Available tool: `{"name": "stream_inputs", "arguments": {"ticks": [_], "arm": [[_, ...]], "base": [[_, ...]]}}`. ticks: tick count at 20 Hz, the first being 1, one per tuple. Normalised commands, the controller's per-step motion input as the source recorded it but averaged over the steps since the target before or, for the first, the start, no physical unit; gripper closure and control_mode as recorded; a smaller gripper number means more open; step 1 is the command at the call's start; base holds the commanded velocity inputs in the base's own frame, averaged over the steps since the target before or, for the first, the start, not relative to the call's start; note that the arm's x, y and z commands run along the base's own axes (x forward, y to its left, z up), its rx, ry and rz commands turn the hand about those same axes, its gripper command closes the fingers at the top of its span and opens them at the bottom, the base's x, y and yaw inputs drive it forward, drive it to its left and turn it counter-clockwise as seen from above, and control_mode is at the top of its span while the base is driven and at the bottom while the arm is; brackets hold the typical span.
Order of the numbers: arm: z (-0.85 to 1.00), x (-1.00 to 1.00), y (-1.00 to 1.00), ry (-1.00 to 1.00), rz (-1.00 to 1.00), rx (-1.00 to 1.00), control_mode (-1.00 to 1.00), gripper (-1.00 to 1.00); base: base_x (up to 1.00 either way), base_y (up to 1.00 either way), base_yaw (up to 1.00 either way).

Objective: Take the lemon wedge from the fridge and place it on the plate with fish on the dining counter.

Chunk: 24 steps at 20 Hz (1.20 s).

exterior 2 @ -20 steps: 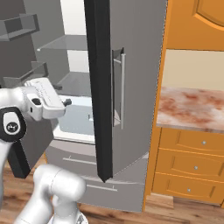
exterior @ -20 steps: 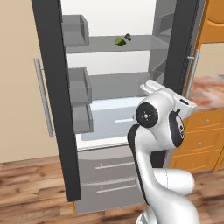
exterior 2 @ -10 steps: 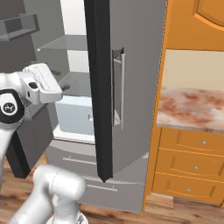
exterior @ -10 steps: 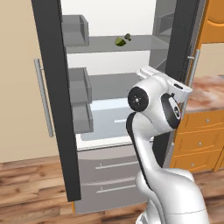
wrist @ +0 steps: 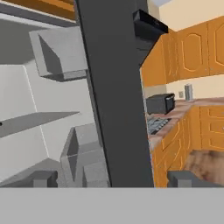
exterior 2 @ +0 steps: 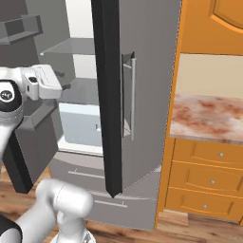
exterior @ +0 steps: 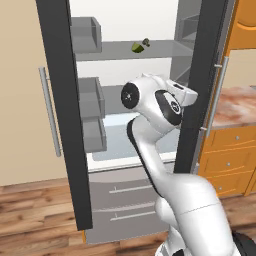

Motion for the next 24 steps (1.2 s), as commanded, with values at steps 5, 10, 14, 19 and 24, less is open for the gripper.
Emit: {"name": "stream_inputs", "arguments": {"ticks": [5, 10, 14, 19, 24], "arm": [[0.00, 0.77, 0.00, 0.13, -0.06, 0.00, -1.00, -1.00], [0.00, 0.76, -0.14, 0.09, -0.09, 0.00, -1.00, -1.00], [-0.17, 0.66, -0.36, 0.08, -0.12, -0.01, -1.00, -1.00], [-0.20, 0.14, -0.78, 0.12, -0.19, 0.00, -1.00, -1.00], [-0.16, -0.22, -0.99, 0.11, -0.22, 0.00, -1.00, -1.00]], "base": [[0.00, 0.00, 0.00], [0.00, 0.00, 0.00], [0.00, 0.00, 0.00], [0.00, 0.00, 0.00], [0.00, 0.00, 0.00]]}}
